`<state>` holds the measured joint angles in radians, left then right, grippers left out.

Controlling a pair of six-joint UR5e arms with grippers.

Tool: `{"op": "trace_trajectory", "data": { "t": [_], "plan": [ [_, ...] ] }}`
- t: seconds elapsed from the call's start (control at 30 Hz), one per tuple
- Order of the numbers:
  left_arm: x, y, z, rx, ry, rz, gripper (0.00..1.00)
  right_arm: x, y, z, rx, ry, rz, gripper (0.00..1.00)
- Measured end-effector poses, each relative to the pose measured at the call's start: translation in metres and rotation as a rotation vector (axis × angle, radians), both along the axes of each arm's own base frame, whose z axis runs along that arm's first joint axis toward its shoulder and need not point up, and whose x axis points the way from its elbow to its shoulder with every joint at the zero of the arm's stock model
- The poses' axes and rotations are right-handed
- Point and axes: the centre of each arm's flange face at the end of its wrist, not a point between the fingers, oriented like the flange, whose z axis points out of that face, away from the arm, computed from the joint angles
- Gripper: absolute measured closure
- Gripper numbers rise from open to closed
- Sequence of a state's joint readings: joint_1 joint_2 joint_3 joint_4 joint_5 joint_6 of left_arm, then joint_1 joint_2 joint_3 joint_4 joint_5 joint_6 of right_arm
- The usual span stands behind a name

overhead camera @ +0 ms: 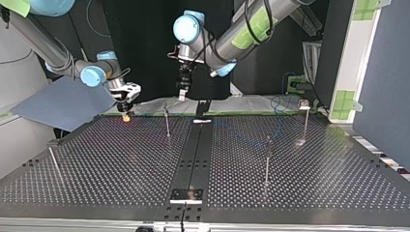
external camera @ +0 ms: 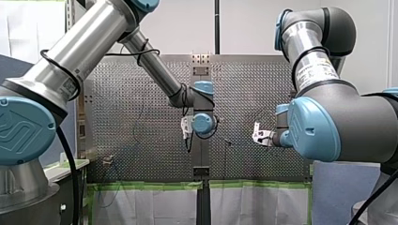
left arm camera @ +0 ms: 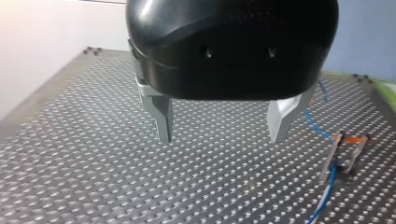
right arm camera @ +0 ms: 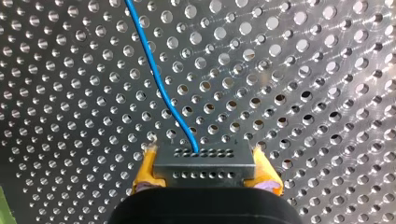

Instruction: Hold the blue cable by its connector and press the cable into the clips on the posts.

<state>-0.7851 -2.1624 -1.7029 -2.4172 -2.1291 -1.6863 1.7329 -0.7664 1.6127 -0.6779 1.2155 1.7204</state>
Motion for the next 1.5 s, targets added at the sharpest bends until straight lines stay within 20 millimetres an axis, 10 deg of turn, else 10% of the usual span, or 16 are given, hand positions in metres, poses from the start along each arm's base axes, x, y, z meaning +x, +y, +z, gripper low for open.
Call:
{"op": "trace_trajectory", "data": {
  "t": [1.0, 1.5],
  "plan": [
    [-0.079, 0.056, 0.062, -0.232, -0.023, -0.154, 0.00, -0.012, 0.003, -0.002, 0.040, 0.058, -0.021, 1.00],
    [-0.116, 0.095, 0.075, -0.343, -0.030, -0.138, 0.00, -0.018, 0.000, 0.053, -0.005, 0.078, -0.044, 1.00]
  ]
}}
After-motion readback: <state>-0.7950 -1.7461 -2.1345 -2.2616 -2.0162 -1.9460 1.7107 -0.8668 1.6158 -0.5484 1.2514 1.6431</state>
